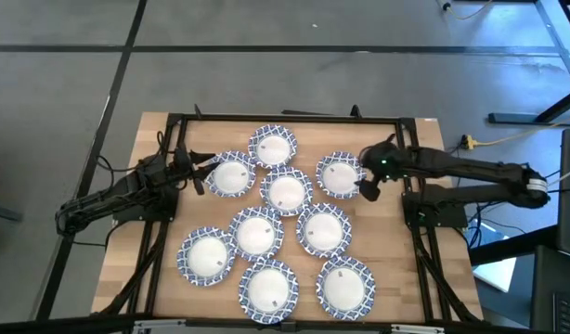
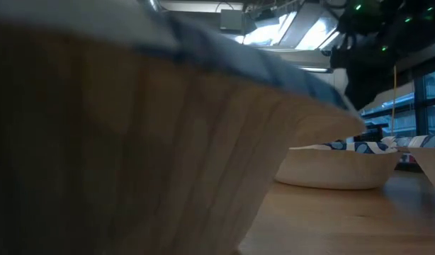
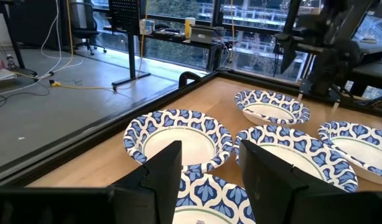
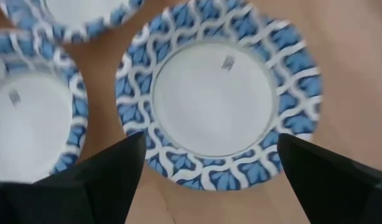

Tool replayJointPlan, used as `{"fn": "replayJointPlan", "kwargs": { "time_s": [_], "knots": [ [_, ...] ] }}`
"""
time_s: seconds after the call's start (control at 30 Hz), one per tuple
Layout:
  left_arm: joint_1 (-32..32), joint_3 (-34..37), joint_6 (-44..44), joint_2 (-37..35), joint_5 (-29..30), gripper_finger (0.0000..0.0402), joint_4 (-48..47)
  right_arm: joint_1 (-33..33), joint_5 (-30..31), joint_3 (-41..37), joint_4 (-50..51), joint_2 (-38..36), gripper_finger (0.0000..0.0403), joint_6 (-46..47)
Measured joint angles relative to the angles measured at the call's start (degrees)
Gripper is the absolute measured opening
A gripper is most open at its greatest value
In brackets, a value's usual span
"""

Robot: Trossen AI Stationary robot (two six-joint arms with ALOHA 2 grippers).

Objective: Nest bowls inside each other
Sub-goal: Stack the blue patterned bowl on the other blue patterned bowl

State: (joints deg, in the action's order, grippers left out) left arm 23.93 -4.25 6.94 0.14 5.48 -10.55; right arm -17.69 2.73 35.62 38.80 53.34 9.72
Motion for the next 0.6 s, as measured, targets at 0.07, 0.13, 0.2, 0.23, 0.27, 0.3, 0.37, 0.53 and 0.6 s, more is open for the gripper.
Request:
{"fn": "replayJointPlan", "kwargs": {
  "time_s": [0.07,0.13,0.2,0.23,0.27,0.3,0.37,0.53,0.6],
  "knots": [
    [0.0,0.0,0.0,0.0,0.0,0.0154,0.0,0.2,-1.4,0.2,-0.4,2.8,0.0351,-1.5],
    [0.0,0.0,0.0,0.0,0.0,0.0154,0.0,1.3,-2.0,0.9,-0.4,5.1,0.0332,-2.6],
    [0.0,0.0,0.0,0.0,0.0,0.0154,0.0,3.2,-2.4,2.0,-0.3,7.0,0.0307,-3.5],
    [0.0,0.0,0.0,0.0,0.0,0.0154,0.0,4.3,-2.5,2.7,-0.3,7.9,0.0293,-4.0],
    [0.0,0.0,0.0,0.0,0.0,0.0154,0.0,5.4,-2.5,3.5,-0.3,8.6,0.0278,-4.5],
    [0.0,0.0,0.0,0.0,0.0,0.0154,0.0,6.6,-2.5,4.4,-0.3,9.4,0.0263,-5.3],
    [0.0,0.0,0.0,0.0,0.0,0.0154,0.0,8.9,-2.4,6.1,-0.1,10.9,0.0235,-7.4],
    [0.0,0.0,0.0,0.0,0.0,0.0154,0.0,13.2,-1.5,9.2,2.8,15.1,0.0182,-14.8],
    [0.0,0.0,0.0,0.0,0.0,0.0154,0.0,14.1,1.3,9.5,3.8,17.0,0.0168,-15.6]
  ]
}}
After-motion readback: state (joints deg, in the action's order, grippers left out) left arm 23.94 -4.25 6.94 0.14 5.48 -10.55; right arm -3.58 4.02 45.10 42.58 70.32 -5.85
